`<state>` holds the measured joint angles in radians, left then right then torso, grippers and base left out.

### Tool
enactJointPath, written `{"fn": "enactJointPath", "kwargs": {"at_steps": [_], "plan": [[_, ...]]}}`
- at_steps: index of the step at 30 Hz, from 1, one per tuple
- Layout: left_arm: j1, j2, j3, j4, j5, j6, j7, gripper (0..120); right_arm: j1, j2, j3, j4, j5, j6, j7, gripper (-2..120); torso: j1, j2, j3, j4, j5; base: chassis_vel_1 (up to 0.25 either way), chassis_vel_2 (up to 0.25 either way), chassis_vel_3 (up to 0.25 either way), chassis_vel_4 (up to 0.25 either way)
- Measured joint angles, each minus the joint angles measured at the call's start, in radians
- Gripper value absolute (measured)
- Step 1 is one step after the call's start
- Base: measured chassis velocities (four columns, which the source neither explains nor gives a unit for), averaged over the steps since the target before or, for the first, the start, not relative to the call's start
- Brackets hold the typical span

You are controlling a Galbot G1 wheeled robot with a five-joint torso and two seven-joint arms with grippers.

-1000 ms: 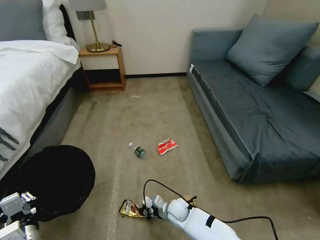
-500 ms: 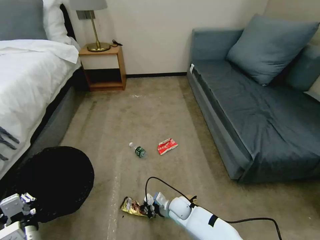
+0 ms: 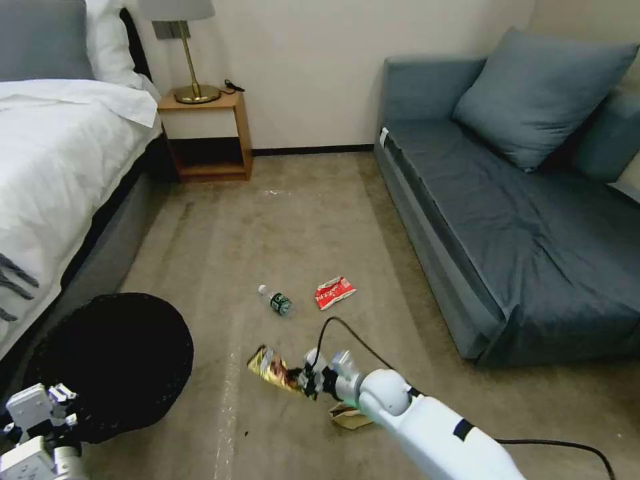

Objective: Pick up the trash bin, then pick up the garbage on the floor and place it into the trash bin.

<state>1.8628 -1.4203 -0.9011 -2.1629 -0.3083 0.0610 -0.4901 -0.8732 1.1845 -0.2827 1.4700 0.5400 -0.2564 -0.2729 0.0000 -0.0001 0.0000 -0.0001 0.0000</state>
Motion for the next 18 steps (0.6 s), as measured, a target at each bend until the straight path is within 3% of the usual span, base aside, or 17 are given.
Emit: {"fn": "enactJointPath", "kwargs": {"at_steps": [7, 9, 18], "plan": [[-0.015, -0.014, 0.017, 0.013, -0.008, 0.012, 0.013, 3, 0.051, -0.01, 0.004, 0.119, 0.165, 0.019, 0.034, 0, 0.0, 0.0, 0.0, 0.0, 0.0, 0.0, 0.0, 0.0, 0.0], [-0.041, -0.016, 0.027, 0.024, -0.028, 0.041, 0.016, 3, 0.094, 0.015, -0.012, 0.151, 0.21, 0.024, 0.051, 0, 0.0, 0.0, 0.0, 0.0, -0.0001, 0.0, 0.0, 0.0, 0.0], [-0.117, -0.015, 0.082, 0.062, -0.058, 0.09, 0.033, 3, 0.228, 0.123, -0.136, 0.086, 0.241, 0.042, 0.101, 0, 0.0, 0.0, 0.0, -0.0001, -0.0002, 0.0, 0.0, 0.0, 0.0]]}}
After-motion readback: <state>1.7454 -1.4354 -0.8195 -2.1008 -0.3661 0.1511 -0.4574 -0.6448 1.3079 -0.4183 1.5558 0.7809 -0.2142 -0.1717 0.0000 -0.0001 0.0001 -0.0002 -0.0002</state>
